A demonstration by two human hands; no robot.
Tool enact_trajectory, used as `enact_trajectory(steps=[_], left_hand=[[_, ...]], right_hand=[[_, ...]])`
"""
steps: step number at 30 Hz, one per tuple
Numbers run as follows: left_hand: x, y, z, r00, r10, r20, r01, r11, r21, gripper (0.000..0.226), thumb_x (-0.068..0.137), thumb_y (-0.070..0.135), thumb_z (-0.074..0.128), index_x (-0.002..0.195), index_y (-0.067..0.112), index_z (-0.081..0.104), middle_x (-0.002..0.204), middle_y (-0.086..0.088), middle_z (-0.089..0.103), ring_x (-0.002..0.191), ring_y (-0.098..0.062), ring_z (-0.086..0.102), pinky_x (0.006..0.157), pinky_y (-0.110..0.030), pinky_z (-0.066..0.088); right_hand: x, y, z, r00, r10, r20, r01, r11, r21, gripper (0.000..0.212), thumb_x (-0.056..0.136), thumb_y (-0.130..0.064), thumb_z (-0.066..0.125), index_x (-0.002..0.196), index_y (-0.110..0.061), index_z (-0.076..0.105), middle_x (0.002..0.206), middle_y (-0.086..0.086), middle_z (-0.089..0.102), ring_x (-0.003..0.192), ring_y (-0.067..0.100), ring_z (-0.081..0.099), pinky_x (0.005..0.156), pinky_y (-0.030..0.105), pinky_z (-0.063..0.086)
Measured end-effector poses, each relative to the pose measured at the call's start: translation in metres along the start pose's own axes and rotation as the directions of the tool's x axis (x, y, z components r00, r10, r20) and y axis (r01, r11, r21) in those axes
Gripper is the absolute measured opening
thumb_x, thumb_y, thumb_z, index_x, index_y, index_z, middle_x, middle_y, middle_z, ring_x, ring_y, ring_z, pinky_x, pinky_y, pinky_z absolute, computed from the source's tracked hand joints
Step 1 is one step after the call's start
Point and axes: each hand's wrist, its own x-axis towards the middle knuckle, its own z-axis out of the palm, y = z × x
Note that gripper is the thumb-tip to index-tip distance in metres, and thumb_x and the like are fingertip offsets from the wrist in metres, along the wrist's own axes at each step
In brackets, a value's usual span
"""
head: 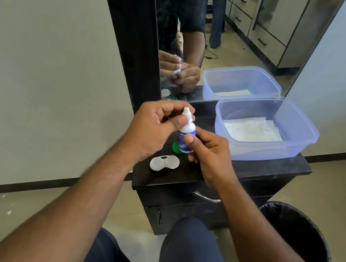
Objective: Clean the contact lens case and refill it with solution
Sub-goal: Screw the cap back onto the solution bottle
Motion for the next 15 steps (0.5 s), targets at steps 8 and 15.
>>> enact_trajectory(steps=[8, 15], left_hand=[[-0.006, -0.001, 0.001, 0.982, 0.073, -0.175, -0.052, 0.991, 0.123, 0.016, 0.089, 0.005, 0.065, 0.097, 0.017, 0.070, 0.088, 0.012, 0.069, 0.080, -0.002, 0.064, 0.068, -0.017, 0.053], [-0.002, 0.007, -0.009, 0.987, 0.121, -0.103, -0.129, 0.988, -0.085, 0.015, 0.091, 0.003, 0.059, 0.101, 0.008, 0.069, 0.094, -0.002, 0.071, 0.093, -0.013, 0.068, 0.083, -0.031, 0.056]], right_hand=[[0.005, -0.002, 0.001, 0.998, 0.017, 0.056, -0.020, 0.998, 0.056, 0.046, 0.070, -0.019, 0.082, 0.111, -0.018, 0.063, 0.095, -0.003, 0.070, 0.082, 0.011, 0.065, 0.070, 0.022, 0.052], [0.008, -0.028, 0.001, 0.990, 0.003, 0.140, 0.000, 1.000, -0.020, 0.024, 0.082, -0.014, 0.073, 0.104, -0.020, 0.067, 0.083, -0.006, 0.070, 0.075, 0.008, 0.064, 0.064, 0.020, 0.050]])
